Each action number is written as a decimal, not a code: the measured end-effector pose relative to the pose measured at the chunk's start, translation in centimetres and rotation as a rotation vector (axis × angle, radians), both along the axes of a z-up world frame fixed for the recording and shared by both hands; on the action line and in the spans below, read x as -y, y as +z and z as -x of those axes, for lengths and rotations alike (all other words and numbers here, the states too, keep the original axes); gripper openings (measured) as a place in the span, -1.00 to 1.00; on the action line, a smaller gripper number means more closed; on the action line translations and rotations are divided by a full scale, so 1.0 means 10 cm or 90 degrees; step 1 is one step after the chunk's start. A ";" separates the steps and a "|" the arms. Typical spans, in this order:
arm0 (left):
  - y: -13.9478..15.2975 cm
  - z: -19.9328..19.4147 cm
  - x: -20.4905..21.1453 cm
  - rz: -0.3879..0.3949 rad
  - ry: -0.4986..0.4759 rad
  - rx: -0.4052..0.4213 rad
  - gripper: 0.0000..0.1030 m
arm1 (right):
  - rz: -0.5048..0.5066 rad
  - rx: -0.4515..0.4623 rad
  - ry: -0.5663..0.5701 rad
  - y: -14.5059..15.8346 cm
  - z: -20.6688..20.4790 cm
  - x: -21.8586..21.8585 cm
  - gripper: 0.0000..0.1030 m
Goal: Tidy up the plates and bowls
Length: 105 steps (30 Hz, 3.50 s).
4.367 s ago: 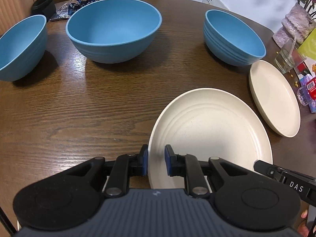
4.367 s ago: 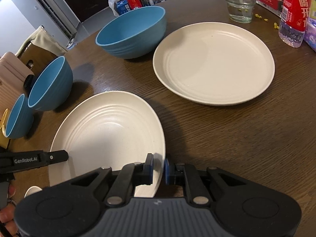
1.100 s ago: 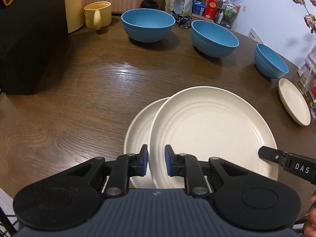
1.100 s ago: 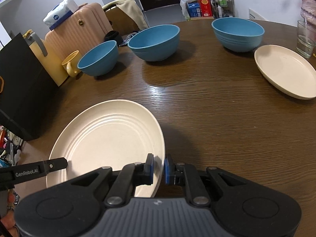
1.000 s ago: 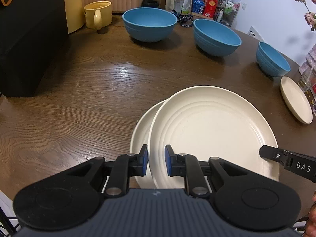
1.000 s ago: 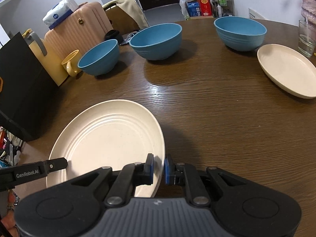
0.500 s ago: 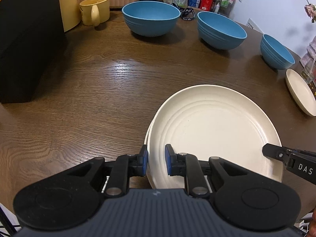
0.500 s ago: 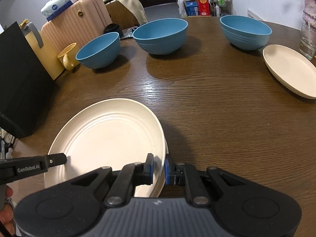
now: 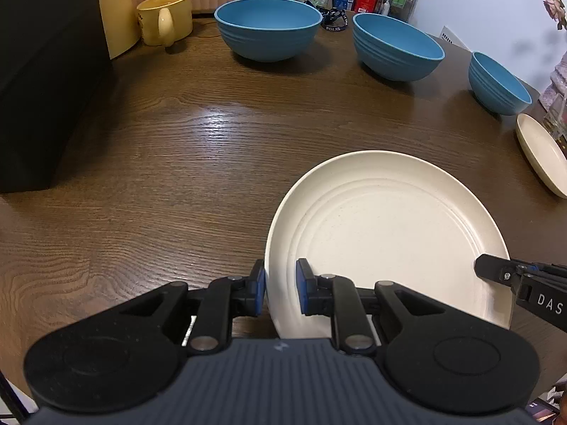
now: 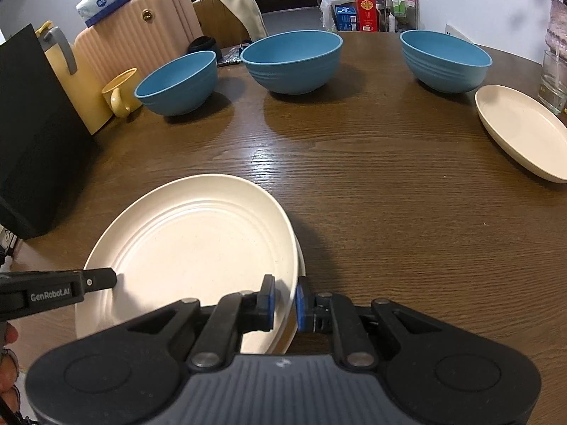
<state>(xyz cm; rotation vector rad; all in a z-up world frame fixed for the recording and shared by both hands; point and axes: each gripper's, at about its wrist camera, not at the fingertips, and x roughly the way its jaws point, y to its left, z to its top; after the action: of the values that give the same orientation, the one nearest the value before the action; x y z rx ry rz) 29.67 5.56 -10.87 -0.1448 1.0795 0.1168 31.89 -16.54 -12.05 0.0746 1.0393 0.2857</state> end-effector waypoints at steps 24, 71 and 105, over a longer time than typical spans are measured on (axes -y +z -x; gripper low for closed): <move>0.11 0.06 0.01 -0.044 0.005 0.022 0.88 | 0.013 0.015 -0.053 0.04 0.07 0.07 0.60; 0.52 0.07 -0.15 0.002 -0.119 0.089 1.00 | 0.008 0.084 -0.239 0.42 0.64 0.13 1.00; 0.68 -0.36 0.90 0.005 -0.124 0.098 1.00 | -0.002 0.106 -0.293 0.54 0.20 1.11 1.00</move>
<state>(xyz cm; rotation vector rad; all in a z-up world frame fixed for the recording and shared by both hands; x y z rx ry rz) 33.30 -3.42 -4.06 -0.0540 0.9347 -0.0726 29.94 -27.61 -6.67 0.2830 0.8297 -0.1232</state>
